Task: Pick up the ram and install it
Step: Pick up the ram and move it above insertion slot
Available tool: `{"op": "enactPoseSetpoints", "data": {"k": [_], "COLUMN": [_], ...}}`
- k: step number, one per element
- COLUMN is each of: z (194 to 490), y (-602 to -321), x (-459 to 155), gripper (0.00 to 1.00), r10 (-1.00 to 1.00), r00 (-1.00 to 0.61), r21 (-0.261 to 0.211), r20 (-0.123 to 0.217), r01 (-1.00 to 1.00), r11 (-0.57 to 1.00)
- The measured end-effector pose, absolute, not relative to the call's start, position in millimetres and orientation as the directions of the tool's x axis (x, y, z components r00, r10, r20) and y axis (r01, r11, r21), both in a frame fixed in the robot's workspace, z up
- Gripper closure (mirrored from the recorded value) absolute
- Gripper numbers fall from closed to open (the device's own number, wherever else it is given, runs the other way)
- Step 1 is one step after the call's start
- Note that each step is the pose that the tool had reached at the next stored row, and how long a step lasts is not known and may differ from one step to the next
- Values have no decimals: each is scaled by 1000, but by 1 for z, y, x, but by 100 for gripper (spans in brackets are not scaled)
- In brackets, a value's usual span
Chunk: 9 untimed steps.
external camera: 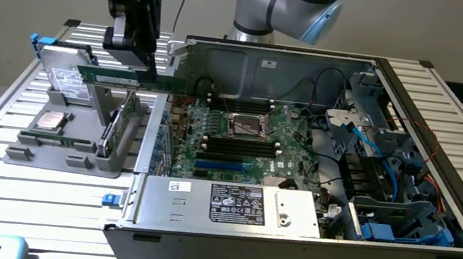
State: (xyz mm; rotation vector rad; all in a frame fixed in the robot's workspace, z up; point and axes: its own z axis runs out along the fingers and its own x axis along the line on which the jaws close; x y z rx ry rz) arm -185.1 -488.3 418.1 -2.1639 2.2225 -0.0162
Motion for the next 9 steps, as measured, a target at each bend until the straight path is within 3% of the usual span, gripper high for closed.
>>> {"op": "enactPoseSetpoints", "data": {"k": [9], "z": [418], "y": [-488], "x": [-144], "gripper": [87], "r10": [-1000], "r00": [-13], "r21": [-33], "r20": [-21], "r01": [-999], "r11": [14]}}
